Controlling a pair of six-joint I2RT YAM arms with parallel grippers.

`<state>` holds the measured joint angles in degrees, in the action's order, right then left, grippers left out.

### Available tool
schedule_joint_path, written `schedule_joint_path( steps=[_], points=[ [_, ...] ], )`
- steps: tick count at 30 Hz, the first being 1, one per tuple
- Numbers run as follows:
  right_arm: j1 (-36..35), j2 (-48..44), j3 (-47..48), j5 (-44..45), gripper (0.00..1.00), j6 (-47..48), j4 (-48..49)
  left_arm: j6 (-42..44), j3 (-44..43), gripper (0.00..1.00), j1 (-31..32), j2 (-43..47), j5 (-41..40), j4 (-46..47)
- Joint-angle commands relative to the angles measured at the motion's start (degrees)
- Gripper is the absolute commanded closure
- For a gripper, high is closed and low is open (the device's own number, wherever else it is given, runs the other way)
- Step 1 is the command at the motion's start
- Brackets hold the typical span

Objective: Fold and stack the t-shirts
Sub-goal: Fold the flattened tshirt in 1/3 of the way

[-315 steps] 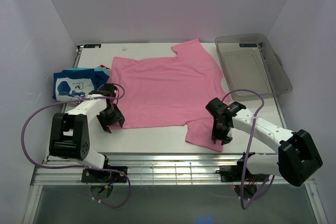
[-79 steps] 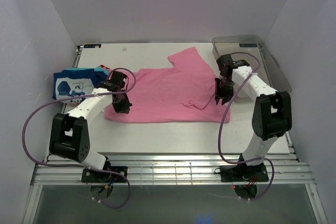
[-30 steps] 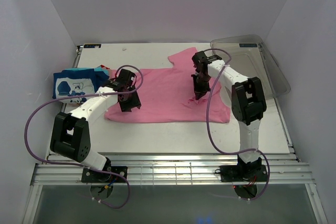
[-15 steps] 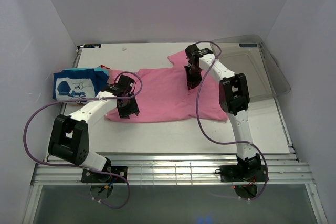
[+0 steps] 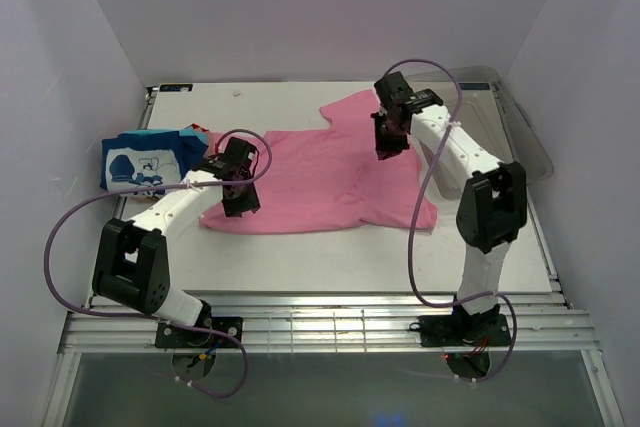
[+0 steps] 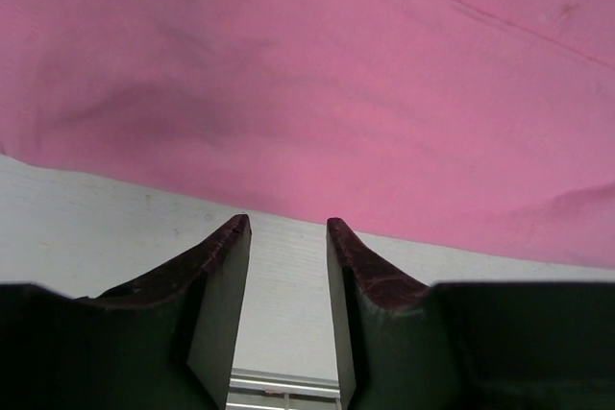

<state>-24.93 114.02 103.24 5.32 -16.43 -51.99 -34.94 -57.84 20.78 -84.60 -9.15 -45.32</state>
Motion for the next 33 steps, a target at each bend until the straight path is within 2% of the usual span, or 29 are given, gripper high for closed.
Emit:
schedule_joint_path(
  steps=[1,2,5,11,19,26,33],
  points=[
    [-0.2,-6.0,-5.3,0.7,0.89,-1.9,2.2,1.5,-3.0,0.53,-0.6,0.3,-6.1,0.0],
    [-0.1,-6.3,-8.2,1.0,0.92,-2.1,2.2,1.7,-3.1,0.55,-1.4,0.0,-6.4,0.1],
    [-0.1,-6.0,-13.1,2.3,0.92,-2.6,1.5,3.4,-2.7,0.64,-3.6,-1.5,-6.8,1.7],
    [0.0,-3.1,-18.9,3.3,0.92,-3.1,0.7,5.9,-2.2,0.73,-7.8,-6.1,-6.2,4.9],
    [0.2,-3.9,-26.8,5.6,0.92,-6.8,-1.2,5.8,-0.8,0.76,-10.8,-10.2,-5.7,6.6],
    [1.0,-6.6,-34.7,6.8,0.92,-7.8,-1.1,5.7,4.0,0.78,-13.6,-12.5,-4.6,8.0],
    [2.1,-7.8,-37.0,7.2,0.92,-7.3,-0.8,5.8,7.3,0.82,-13.7,-11.2,-3.2,8.9]
  ],
)
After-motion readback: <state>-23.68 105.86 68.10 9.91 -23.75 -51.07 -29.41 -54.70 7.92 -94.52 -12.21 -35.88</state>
